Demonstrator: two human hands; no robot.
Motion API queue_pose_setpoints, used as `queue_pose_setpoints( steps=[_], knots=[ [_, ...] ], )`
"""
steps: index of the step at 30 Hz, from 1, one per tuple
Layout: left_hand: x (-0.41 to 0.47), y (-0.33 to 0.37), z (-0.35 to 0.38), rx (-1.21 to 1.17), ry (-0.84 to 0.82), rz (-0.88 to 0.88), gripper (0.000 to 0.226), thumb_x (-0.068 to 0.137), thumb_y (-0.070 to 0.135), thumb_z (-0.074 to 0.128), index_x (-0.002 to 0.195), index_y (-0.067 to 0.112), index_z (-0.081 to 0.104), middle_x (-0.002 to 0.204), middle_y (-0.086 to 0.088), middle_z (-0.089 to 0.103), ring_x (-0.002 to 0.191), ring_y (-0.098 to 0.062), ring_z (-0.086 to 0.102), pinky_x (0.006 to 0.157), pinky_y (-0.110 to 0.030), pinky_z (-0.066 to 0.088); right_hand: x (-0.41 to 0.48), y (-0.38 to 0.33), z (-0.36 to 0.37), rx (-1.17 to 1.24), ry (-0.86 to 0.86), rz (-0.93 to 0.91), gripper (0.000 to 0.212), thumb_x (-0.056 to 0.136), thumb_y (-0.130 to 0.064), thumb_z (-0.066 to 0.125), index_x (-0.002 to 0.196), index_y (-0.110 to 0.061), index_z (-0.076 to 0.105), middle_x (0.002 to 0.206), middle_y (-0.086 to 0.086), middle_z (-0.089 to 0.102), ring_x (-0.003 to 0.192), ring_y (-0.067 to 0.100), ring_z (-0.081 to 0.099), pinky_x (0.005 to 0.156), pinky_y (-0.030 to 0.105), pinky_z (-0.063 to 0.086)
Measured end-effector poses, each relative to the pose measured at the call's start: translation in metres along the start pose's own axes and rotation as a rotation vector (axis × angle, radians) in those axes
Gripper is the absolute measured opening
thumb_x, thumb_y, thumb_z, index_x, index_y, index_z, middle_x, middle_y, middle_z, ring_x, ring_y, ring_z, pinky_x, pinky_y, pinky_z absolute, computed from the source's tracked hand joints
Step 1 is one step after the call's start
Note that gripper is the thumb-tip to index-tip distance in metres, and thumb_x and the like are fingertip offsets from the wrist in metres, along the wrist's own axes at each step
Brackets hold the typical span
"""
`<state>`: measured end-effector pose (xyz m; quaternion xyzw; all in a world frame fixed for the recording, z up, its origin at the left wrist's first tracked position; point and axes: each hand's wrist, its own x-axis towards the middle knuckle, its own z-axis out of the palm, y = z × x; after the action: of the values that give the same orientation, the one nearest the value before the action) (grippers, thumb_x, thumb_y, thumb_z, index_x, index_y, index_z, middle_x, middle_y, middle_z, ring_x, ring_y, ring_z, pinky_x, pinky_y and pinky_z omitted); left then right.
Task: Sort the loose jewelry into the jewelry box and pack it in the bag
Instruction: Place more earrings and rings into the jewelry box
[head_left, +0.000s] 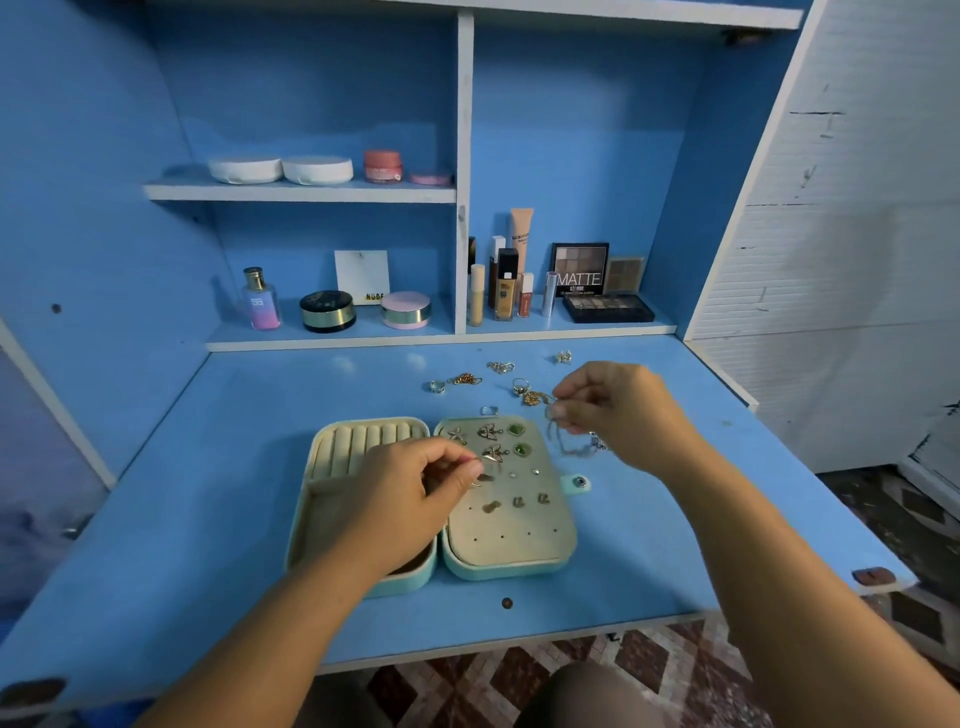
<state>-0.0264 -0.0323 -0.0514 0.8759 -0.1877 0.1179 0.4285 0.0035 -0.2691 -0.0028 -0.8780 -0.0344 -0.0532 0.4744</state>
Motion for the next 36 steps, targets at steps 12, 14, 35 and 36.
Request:
queue_pose_setpoints(
  steps=[12, 14, 35, 36],
  knots=[
    [-0.002, -0.002, -0.001, 0.012, -0.002, 0.017, 0.008, 0.088, 0.033, 0.068, 0.093, 0.03, 0.074, 0.075, 0.017, 0.069, 0.077, 0.0, 0.062, 0.065, -0.013, 0.049, 0.006, -0.004, 0.005, -0.406, -0.046, -0.068, 0.016, 0.095, -0.013, 0.053, 0.096, -0.024, 0.065, 0.082, -0.001, 0.063, 0.063, 0.013, 0.054, 0.06, 0.025, 0.047],
    [-0.002, -0.002, 0.0, 0.006, -0.002, 0.016, 0.007, 0.089, 0.032, 0.068, 0.093, 0.03, 0.074, 0.075, 0.017, 0.068, 0.077, 0.001, 0.062, 0.064, -0.011, 0.048, 0.012, 0.001, -0.004, -0.542, -0.037, -0.068, 0.025, 0.096, -0.006, 0.045, 0.108, -0.023, 0.059, 0.093, 0.0, 0.062, 0.073, 0.017, 0.058, 0.064, 0.03, 0.051],
    [-0.001, -0.002, 0.001, -0.027, -0.007, -0.003, 0.008, 0.088, 0.027, 0.07, 0.096, 0.028, 0.074, 0.081, 0.016, 0.072, 0.078, 0.001, 0.064, 0.069, -0.012, 0.05, 0.035, -0.006, -0.018, -1.042, -0.28, -0.028, 0.027, 0.095, -0.008, 0.047, 0.106, -0.024, 0.066, 0.104, -0.002, 0.059, 0.086, 0.018, 0.057, 0.066, 0.024, 0.043],
    [-0.001, -0.001, 0.001, -0.027, -0.007, -0.002, 0.008, 0.089, 0.027, 0.07, 0.095, 0.028, 0.074, 0.081, 0.015, 0.072, 0.078, 0.001, 0.064, 0.068, -0.011, 0.049, 0.035, -0.007, -0.019, -1.038, -0.285, -0.03, 0.026, 0.096, -0.01, 0.047, 0.107, -0.024, 0.066, 0.103, -0.003, 0.057, 0.085, 0.017, 0.055, 0.067, 0.025, 0.042]
  ],
)
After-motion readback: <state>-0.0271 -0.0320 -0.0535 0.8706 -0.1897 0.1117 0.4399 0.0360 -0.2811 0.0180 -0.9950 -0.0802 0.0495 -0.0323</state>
